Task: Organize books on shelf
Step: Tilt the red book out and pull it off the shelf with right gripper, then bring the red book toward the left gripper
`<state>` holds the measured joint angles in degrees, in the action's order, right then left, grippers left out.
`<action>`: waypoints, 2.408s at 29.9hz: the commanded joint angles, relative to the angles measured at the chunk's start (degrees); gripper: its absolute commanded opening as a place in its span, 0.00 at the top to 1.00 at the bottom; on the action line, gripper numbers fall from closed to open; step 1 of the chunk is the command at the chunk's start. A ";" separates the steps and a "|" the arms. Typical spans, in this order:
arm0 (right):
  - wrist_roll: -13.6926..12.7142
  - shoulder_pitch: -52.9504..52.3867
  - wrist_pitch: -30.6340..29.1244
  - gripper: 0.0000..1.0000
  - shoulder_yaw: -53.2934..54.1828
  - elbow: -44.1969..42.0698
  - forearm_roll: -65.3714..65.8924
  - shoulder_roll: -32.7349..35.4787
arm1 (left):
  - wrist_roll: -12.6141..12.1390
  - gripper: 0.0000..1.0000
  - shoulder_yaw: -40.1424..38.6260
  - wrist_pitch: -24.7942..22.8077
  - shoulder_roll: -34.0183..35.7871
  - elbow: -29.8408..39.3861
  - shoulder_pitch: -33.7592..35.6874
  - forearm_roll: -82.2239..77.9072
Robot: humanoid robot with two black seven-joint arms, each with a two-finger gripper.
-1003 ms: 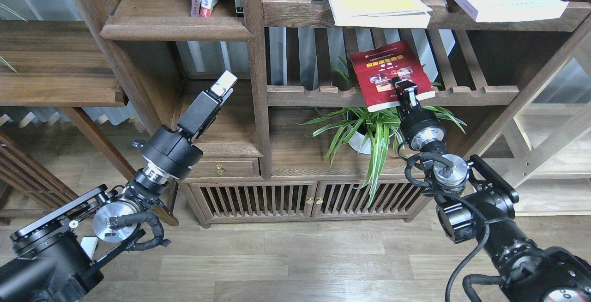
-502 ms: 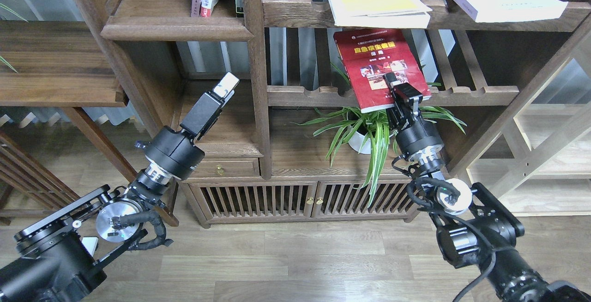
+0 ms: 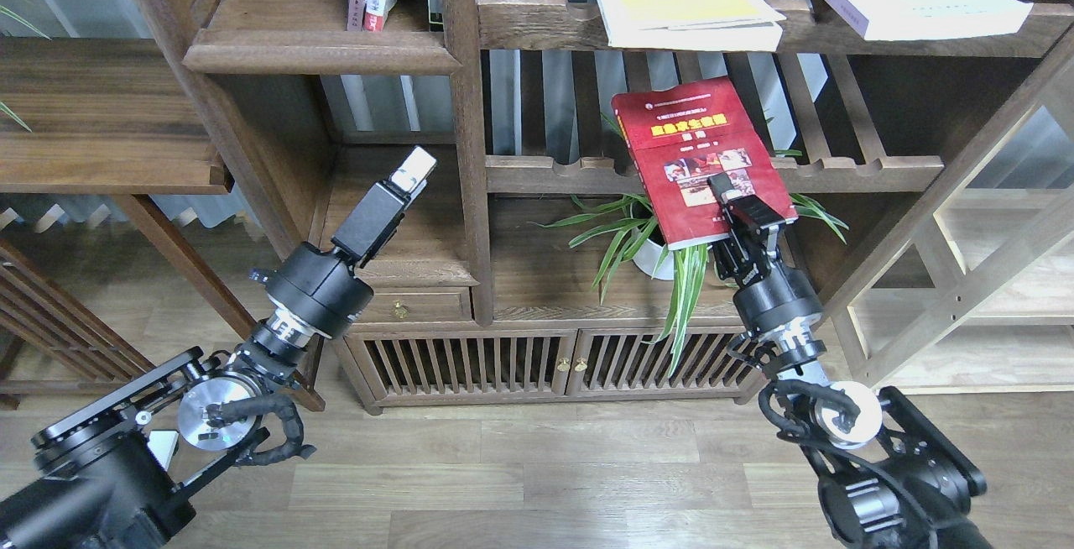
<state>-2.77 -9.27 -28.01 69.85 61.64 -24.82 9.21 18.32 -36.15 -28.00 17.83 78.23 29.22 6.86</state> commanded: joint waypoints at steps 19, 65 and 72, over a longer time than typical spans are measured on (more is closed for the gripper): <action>0.31 23.77 0.01 0.99 0.64 13.68 0.12 8.45 | -0.12 0.00 3.36 0.00 -4.03 -3.26 -0.12 -0.27; 0.31 10.68 0.01 0.98 -16.94 13.42 7.33 -9.21 | -4.52 0.01 7.67 0.00 -7.82 -4.23 -3.64 6.67; 0.22 11.20 0.01 0.97 -17.47 11.93 8.21 -9.21 | -4.78 0.01 7.76 0.00 -4.65 -1.07 -4.87 7.56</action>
<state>-2.53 1.74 -28.00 52.37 74.44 -17.22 -0.01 13.68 -28.43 -28.00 12.07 75.99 25.11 14.13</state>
